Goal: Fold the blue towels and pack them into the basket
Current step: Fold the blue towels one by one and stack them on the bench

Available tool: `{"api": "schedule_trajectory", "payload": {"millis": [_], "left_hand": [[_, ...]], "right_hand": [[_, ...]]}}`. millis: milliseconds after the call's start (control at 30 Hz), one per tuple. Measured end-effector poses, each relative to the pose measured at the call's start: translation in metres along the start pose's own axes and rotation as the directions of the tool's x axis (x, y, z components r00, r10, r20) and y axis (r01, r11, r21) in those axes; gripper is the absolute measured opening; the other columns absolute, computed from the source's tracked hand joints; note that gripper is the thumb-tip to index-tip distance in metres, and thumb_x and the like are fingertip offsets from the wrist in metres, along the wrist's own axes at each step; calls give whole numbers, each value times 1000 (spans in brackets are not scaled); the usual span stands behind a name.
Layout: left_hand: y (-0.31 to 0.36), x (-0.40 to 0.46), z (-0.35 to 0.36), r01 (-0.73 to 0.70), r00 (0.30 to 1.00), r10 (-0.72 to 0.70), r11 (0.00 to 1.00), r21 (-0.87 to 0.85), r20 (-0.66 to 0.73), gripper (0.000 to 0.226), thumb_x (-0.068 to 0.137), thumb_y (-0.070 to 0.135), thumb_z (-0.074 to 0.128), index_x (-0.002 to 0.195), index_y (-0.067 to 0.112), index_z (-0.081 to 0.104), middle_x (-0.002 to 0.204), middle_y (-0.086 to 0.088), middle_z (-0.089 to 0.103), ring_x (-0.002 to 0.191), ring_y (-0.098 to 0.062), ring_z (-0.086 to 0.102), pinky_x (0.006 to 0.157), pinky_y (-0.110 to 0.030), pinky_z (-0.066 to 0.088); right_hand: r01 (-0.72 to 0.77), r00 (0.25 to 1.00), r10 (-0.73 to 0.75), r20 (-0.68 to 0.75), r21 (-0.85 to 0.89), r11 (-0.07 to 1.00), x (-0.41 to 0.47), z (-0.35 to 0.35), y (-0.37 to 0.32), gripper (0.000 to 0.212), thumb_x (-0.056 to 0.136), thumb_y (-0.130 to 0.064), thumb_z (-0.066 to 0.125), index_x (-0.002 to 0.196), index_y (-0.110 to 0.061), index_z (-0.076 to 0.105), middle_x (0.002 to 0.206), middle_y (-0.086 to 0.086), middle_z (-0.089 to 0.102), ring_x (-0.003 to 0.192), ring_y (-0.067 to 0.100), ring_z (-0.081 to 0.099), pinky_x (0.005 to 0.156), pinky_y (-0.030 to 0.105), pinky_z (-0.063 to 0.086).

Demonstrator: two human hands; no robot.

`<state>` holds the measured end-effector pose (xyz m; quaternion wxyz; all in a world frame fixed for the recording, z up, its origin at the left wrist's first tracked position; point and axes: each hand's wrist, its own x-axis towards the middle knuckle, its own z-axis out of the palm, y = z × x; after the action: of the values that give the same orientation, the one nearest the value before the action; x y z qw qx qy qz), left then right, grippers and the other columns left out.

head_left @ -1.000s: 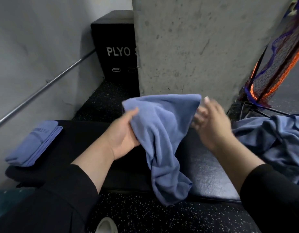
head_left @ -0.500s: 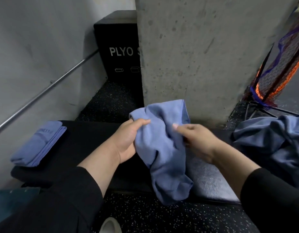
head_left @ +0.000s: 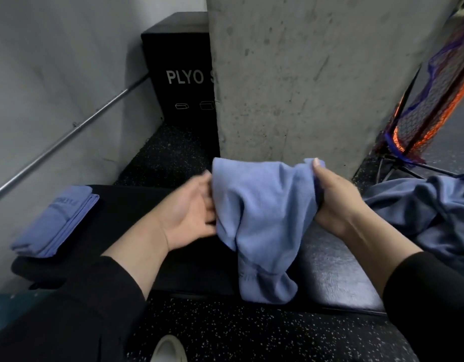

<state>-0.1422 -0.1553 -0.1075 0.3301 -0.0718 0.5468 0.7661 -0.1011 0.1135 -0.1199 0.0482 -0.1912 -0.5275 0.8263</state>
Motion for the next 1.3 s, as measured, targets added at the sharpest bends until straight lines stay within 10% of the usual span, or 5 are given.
{"api": "schedule_trajectory", "payload": {"millis": [167,333,667,967,1300], "left_hand": [[-14,13,14,-68,996,69,997,22,-56,31,103,17,48,125,2,64,119,-18,71,113,-31,67,94,-40,53],[-3,7,8,-83,996,84,996,-34,28,44,103,39,49,133,10,63,125,-16,70,114,-29,67,95,-43,54],[2,20,-3,-247,882,244,968,43,-402,15,101,19,57,98,13,70,101,-13,76,76,-18,75,64,-27,56],[7,6,-15,-146,988,146,989,1,-56,38,101,7,43,136,7,57,125,-17,67,113,-28,67,83,-38,58],[-8,7,-17,146,967,-109,978,148,-229,27,103,28,52,115,12,70,106,-11,77,89,-23,74,69,-33,55]], "right_hand": [[-33,979,133,155,-525,851,-6,4,21,18,101,-18,58,97,-8,74,96,13,75,91,31,69,76,38,55],[82,994,-83,66,9,997,0,5,13,36,100,-32,59,122,-3,65,112,14,72,105,27,68,90,39,54],[-79,993,46,-110,-312,947,-2,12,24,19,99,-21,60,104,-8,72,101,14,76,99,32,72,94,53,56],[-133,959,187,211,-243,961,-18,-15,-4,30,101,-11,50,123,-4,69,120,17,70,102,25,67,76,29,58],[-196,974,139,-179,-358,913,-20,-25,6,22,101,-9,51,105,2,69,97,19,74,84,27,68,76,36,54]]}}
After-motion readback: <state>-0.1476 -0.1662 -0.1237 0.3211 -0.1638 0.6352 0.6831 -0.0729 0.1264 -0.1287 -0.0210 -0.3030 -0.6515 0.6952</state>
